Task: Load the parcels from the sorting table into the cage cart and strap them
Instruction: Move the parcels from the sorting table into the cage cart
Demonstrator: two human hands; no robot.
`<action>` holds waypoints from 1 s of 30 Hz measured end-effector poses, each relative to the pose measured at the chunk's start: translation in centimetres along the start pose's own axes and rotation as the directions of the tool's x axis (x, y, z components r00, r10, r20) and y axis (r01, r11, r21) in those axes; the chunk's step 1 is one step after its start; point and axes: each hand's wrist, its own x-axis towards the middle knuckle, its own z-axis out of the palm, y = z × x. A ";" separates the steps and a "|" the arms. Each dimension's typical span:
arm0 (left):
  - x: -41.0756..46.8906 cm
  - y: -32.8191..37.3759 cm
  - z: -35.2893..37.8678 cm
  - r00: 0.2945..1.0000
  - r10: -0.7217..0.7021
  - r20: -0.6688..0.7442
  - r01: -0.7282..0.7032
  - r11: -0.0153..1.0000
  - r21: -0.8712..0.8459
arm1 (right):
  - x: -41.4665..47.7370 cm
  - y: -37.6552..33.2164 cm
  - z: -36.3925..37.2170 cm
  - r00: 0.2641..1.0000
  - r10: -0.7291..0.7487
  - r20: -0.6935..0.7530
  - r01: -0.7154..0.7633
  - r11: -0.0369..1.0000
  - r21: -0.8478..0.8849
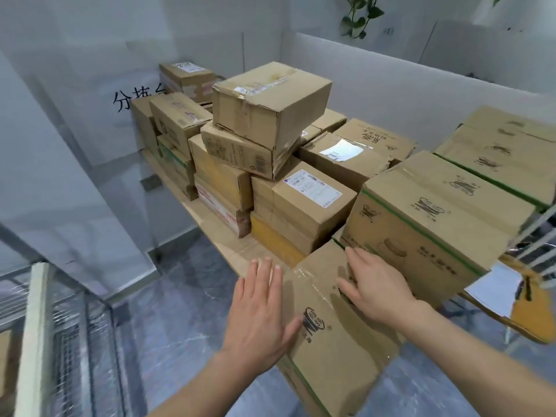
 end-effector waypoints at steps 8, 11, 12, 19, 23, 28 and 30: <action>-1.4 0.3 1.3 0.986 -0.077 0.144 0.101 0.981 -0.167 | -0.1 1.5 1.4 0.973 0.213 0.085 -0.211 0.977 -0.025; -2.3 0.5 1.2 0.980 -0.111 0.164 0.150 0.957 -0.249 | -0.4 1.2 1.5 0.970 0.222 0.103 -0.223 0.975 -0.002; -2.6 0.5 1.3 0.976 -0.133 0.172 0.179 0.941 -0.286 | -0.5 0.9 1.6 0.969 0.221 0.112 -0.223 0.975 0.008; -3.8 -0.2 2.7 0.947 -0.275 0.164 0.320 0.827 -0.462 | -0.9 -1.8 2.2 0.954 0.247 0.169 -0.268 0.957 0.115; -4.9 -1.2 3.4 0.932 -0.303 0.198 0.363 0.780 -0.510 | -1.9 -3.4 2.3 0.952 0.250 0.179 -0.278 0.949 0.151; -6.5 -3.7 3.0 0.917 -0.322 0.237 0.400 0.744 -0.536 | -2.4 -6.9 2.4 0.953 0.225 0.202 -0.262 0.948 0.181; -7.2 -5.3 2.2 0.914 -0.342 0.216 0.404 0.740 -0.538 | -2.4 -9.0 2.6 0.955 0.211 0.208 -0.251 0.949 0.191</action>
